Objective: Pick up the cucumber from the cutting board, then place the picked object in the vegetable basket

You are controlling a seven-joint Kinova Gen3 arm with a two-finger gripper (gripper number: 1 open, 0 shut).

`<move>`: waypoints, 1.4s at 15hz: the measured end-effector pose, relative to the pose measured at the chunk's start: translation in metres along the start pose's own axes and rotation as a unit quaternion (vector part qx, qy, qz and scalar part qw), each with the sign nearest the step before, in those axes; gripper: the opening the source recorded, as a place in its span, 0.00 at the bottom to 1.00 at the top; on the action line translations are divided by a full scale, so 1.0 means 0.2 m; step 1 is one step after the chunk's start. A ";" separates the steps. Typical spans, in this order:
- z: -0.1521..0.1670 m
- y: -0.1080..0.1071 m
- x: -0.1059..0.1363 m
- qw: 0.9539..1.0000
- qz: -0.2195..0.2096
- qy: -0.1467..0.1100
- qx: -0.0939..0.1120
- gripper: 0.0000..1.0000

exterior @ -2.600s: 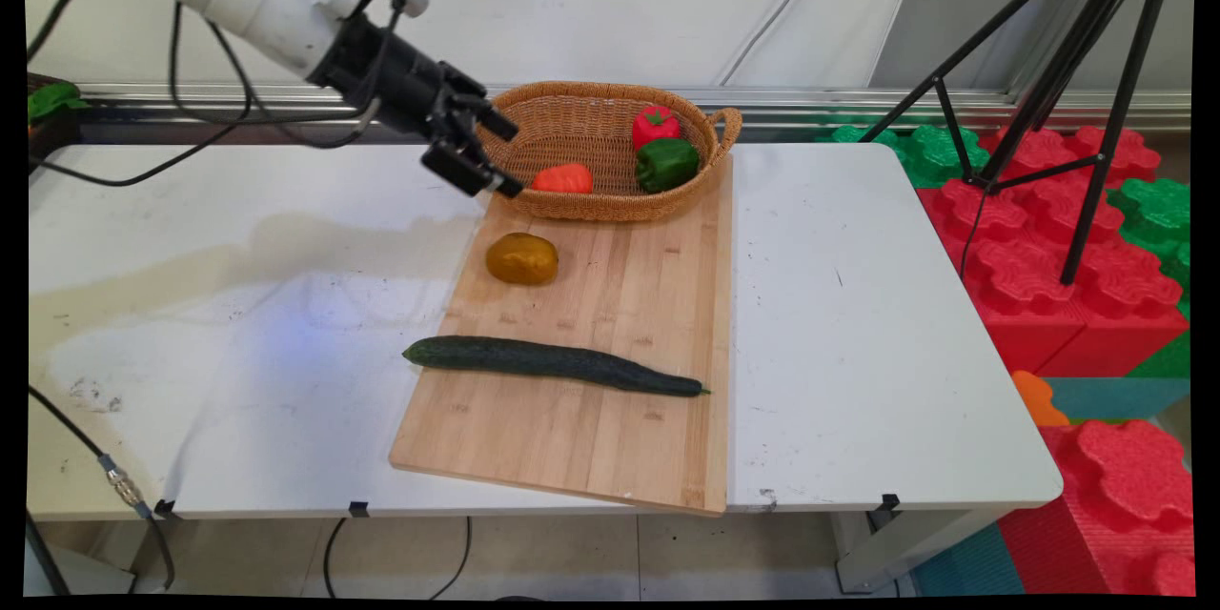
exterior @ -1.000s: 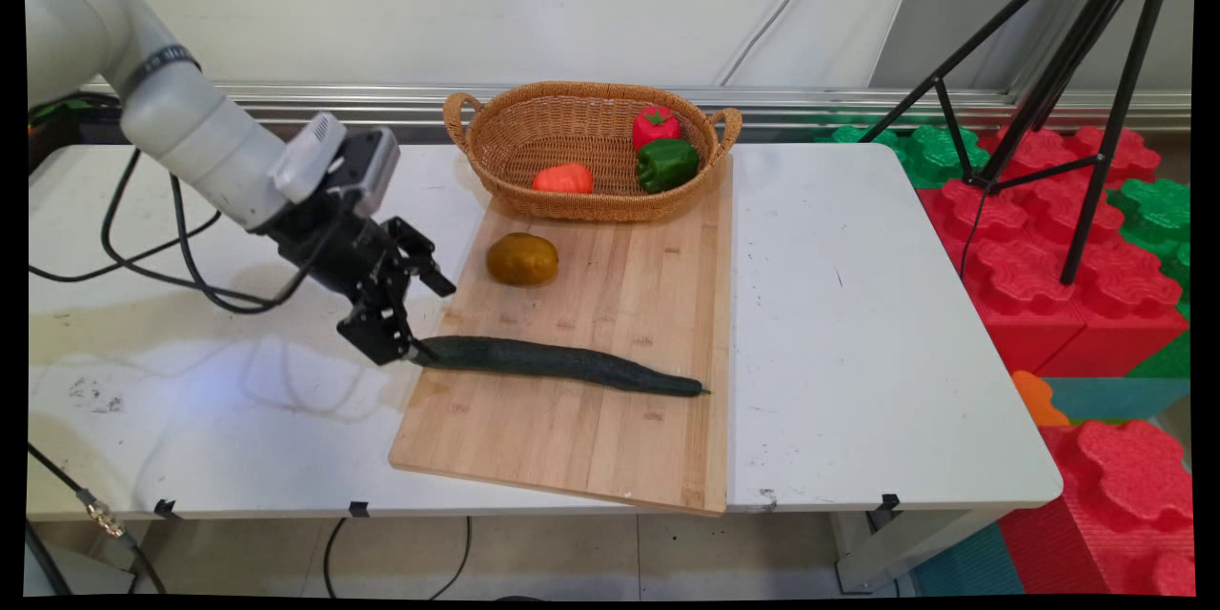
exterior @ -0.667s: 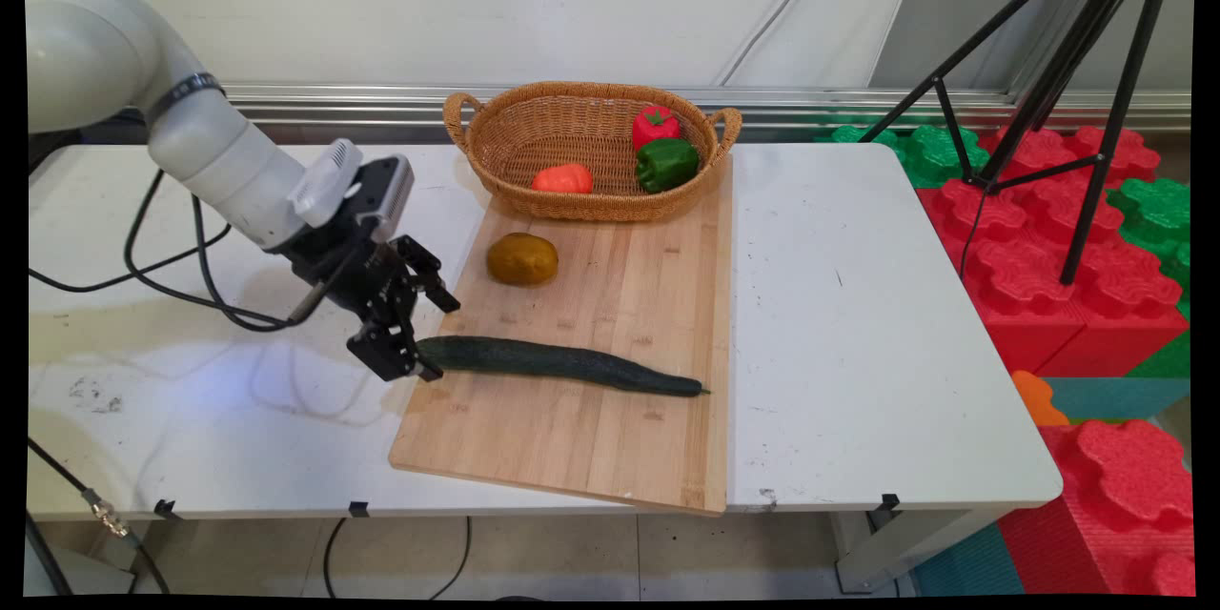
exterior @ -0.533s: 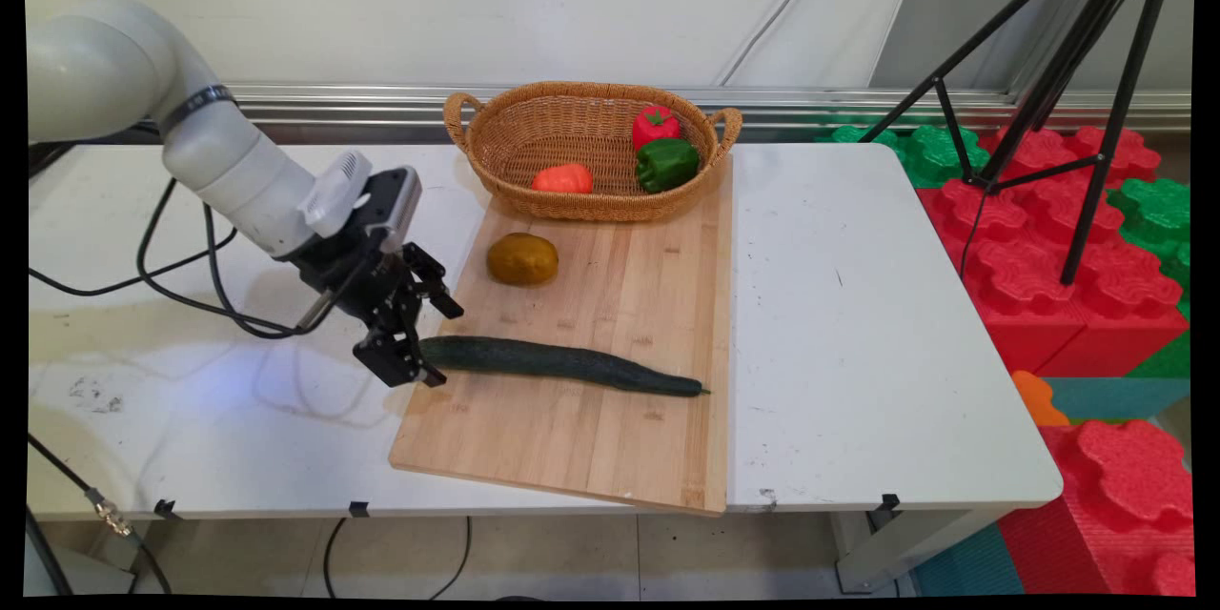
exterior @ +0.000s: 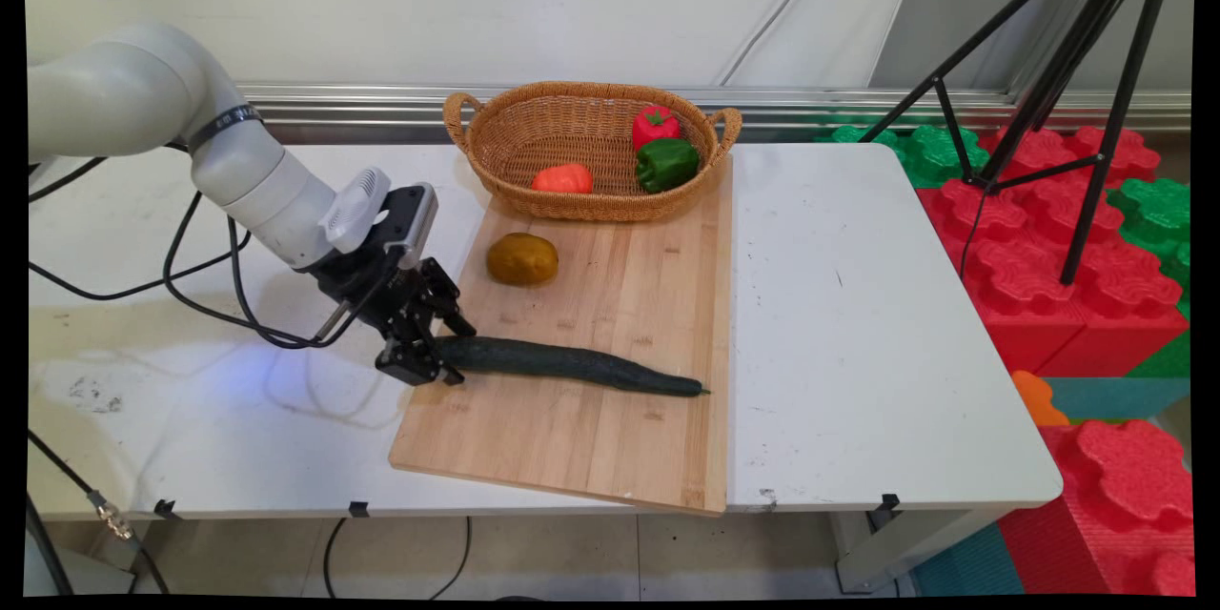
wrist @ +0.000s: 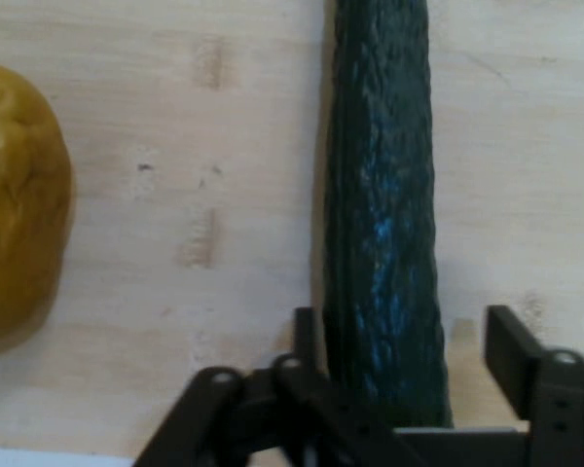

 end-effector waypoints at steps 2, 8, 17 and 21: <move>0.01 0.00 0.00 1.000 0.007 -0.001 0.000 0.00; -0.02 0.01 0.01 1.000 0.020 0.006 0.002 0.00; -0.28 0.06 0.05 0.998 0.010 0.054 0.019 0.00; -0.49 0.05 0.07 0.996 0.001 0.084 0.036 0.00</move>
